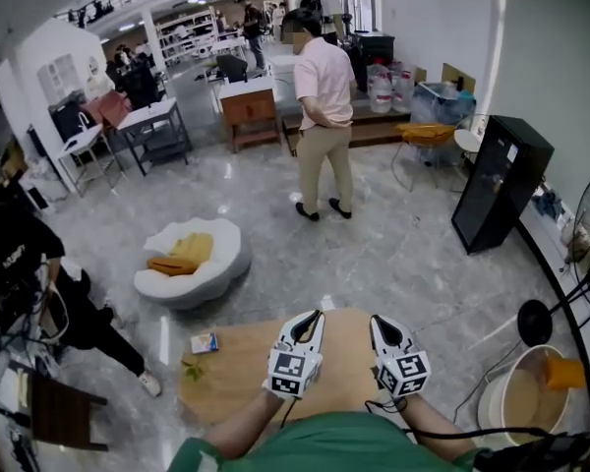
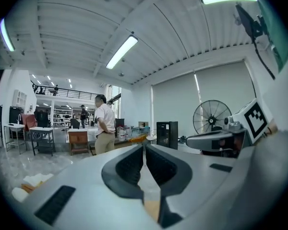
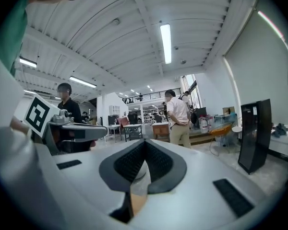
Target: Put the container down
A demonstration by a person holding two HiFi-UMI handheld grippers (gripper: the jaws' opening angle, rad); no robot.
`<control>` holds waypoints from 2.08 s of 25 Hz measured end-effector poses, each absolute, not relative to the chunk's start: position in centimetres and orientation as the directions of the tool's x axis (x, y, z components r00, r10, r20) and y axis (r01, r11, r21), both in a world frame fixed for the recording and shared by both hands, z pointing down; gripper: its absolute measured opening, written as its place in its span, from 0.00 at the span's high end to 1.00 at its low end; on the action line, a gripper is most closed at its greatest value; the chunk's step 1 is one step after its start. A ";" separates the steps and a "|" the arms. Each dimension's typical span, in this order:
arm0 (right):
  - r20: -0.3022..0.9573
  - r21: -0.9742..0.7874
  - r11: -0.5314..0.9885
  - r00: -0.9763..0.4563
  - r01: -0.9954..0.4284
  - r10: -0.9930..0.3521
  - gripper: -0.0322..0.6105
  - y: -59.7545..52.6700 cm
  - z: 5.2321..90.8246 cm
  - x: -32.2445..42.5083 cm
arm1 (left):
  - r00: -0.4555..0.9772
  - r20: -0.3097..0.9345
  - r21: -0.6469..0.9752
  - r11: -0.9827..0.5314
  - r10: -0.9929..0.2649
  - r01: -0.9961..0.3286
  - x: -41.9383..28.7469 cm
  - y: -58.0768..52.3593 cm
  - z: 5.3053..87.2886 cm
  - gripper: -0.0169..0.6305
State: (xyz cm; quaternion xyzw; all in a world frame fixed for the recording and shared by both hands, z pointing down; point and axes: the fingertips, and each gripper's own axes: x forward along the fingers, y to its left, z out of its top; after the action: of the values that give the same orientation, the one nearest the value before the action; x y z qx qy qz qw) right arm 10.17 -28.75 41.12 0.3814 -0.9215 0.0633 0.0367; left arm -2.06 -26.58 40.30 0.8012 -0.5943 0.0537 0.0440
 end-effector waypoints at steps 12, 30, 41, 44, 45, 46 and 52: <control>0.034 -0.050 0.706 -0.708 -0.706 -0.705 0.93 -28.7 37.2 11.1 | 0.275 0.050 -0.053 -0.278 -0.960 -0.959 -1.6 -26.1 35.5 0.92; 0.036 -0.071 0.701 -0.705 -0.709 -0.709 0.93 -28.4 38.4 10.4 | 0.251 0.062 -0.059 -0.255 -0.966 -0.965 -2.6 -25.9 36.6 0.92; 0.038 -0.061 0.719 -0.721 -0.692 -0.692 0.93 -27.7 38.8 8.9 | 0.237 0.073 -0.054 -0.241 -0.969 -0.969 -3.9 -25.3 37.4 0.92; 0.041 -0.063 0.718 -0.721 -0.693 -0.692 0.93 -27.9 38.8 8.8 | 0.238 0.076 -0.054 -0.242 -0.968 -0.969 -3.9 -25.6 37.4 0.92; 0.042 -0.064 0.718 -0.721 -0.693 -0.692 0.93 -28.0 38.7 8.8 | 0.237 0.077 -0.054 -0.242 -0.968 -0.969 -4.0 -25.6 37.4 0.92; 0.042 -0.064 0.718 -0.721 -0.693 -0.692 0.93 -28.1 38.7 8.9 | 0.236 0.078 -0.054 -0.241 -0.969 -0.969 -4.0 -25.7 37.4 0.92; 0.051 -0.071 0.716 -0.720 -0.694 -0.692 0.93 -28.1 39.2 9.4 | 0.242 0.089 -0.052 -0.247 -0.966 -0.968 -3.4 -25.8 37.9 0.92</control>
State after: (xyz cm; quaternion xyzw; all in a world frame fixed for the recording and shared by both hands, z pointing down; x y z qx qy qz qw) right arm 9.44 -28.12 39.21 0.3742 -0.9263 0.0424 0.0104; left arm -3.36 -25.78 37.86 0.7881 -0.6134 0.0514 0.0069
